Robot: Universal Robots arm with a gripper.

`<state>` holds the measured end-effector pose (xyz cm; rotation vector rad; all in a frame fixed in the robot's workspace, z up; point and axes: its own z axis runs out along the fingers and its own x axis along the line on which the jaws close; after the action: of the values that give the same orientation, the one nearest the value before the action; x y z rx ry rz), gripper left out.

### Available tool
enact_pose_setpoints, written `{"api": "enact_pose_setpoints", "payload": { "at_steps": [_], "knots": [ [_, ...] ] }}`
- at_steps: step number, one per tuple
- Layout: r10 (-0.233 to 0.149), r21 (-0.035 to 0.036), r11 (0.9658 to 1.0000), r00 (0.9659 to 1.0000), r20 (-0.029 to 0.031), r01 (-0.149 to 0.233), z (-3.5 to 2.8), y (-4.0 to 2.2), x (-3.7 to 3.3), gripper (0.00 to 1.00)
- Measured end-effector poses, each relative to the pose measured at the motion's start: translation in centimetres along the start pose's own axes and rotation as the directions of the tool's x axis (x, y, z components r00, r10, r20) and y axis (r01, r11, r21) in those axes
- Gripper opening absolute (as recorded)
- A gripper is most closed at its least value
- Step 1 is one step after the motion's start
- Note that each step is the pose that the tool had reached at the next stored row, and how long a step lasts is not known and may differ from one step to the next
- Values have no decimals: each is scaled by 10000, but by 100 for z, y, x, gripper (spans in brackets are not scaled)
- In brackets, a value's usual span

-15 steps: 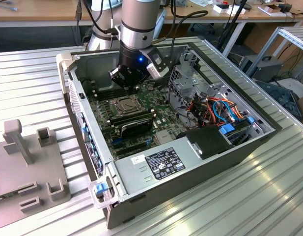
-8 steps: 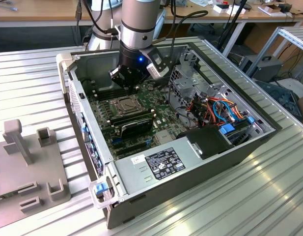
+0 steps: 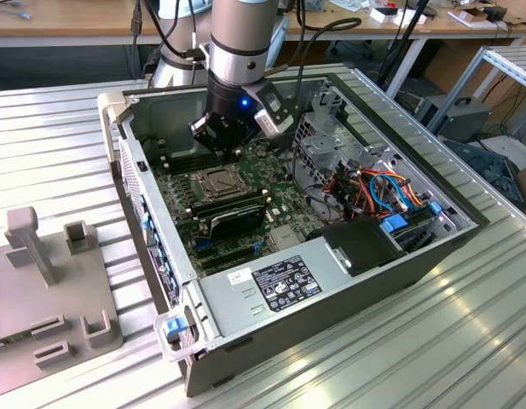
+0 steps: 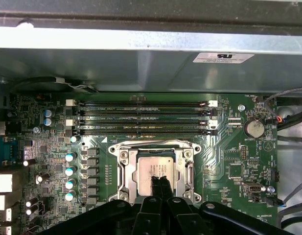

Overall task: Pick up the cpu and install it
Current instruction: 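Install the second cpu locking lever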

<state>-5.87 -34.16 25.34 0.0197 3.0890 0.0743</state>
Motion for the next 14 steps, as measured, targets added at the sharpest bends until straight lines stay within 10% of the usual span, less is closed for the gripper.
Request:
{"api": "enact_pose_setpoints", "payload": {
  "at_steps": [14],
  "knots": [
    [-1,-3,10000,10000,2,1,-17,-387,-6,11]
  ]
}}
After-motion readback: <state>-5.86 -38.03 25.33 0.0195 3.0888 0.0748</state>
